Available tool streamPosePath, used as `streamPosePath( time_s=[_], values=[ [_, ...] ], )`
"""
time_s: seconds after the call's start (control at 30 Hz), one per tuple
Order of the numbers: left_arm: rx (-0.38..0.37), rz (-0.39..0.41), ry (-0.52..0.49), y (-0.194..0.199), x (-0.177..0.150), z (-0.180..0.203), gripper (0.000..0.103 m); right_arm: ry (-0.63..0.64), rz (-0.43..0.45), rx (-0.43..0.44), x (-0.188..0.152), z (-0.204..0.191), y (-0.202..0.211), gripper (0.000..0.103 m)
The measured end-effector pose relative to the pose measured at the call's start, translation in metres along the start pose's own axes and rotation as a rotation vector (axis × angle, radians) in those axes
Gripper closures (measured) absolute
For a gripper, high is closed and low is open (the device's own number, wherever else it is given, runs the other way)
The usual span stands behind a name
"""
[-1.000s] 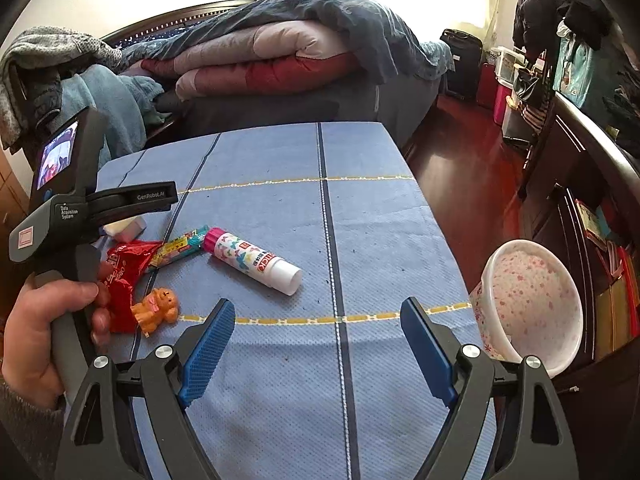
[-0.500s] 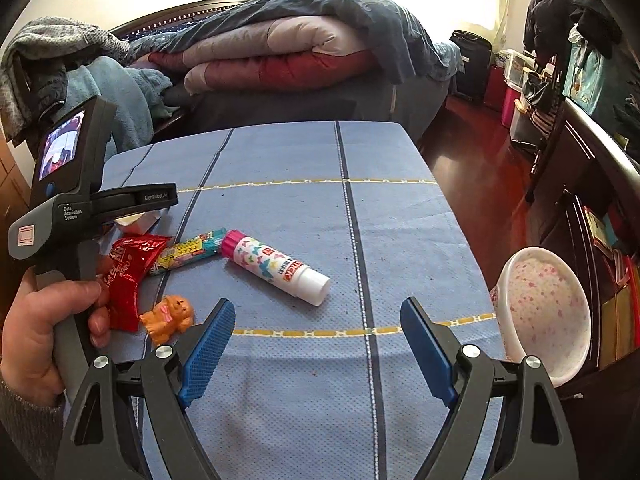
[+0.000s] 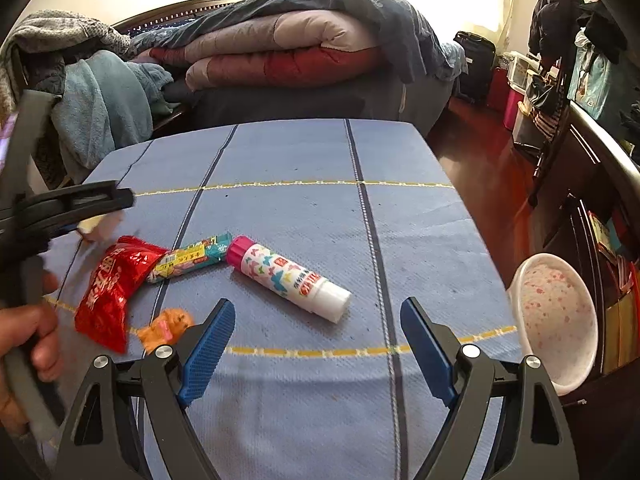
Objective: Collect trash
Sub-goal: 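Grasp the white paper cup with the left tool while the right tool grasps the glue stick, then carry the cup and glue stick over the wastebasket and open both tools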
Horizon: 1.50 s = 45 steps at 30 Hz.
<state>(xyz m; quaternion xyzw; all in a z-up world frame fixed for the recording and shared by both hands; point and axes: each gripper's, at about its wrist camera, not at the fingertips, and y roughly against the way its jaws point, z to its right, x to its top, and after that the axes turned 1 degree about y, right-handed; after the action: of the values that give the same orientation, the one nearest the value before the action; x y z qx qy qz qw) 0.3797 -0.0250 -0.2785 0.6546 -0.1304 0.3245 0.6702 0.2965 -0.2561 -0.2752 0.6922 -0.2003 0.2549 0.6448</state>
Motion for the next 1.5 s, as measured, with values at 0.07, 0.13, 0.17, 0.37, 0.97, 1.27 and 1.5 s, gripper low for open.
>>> streamPosePath(
  time_s=[0.07,0.13,0.17,0.37,0.97,1.27,1.5],
  values=[
    [-0.002,0.009,0.000,0.006,-0.001,-0.003,0.046,0.002,-0.005,0.002,0.002,-0.003,-0.008,0.019],
    [-0.003,0.012,-0.002,0.010,-0.001,-0.004,0.046,0.013,-0.013,-0.002,0.004,-0.006,-0.017,0.019],
    [-0.004,0.013,-0.002,0.012,-0.001,-0.006,0.046,0.020,-0.017,-0.007,0.005,-0.008,-0.021,0.019],
    [-0.012,0.014,-0.002,0.015,-0.001,-0.012,0.046,0.043,-0.024,0.020,0.007,-0.011,-0.031,0.030],
    [-0.014,0.042,0.004,0.043,-0.005,-0.015,0.046,0.032,-0.021,0.171,-0.011,-0.009,-0.002,0.080],
    [-0.028,0.062,-0.012,0.059,-0.006,-0.004,0.046,-0.001,0.011,0.195,-0.015,0.004,0.021,0.080],
    [-0.047,0.081,-0.047,0.072,-0.009,0.015,0.046,-0.027,0.058,0.207,-0.014,0.019,0.043,0.080]
  ],
)
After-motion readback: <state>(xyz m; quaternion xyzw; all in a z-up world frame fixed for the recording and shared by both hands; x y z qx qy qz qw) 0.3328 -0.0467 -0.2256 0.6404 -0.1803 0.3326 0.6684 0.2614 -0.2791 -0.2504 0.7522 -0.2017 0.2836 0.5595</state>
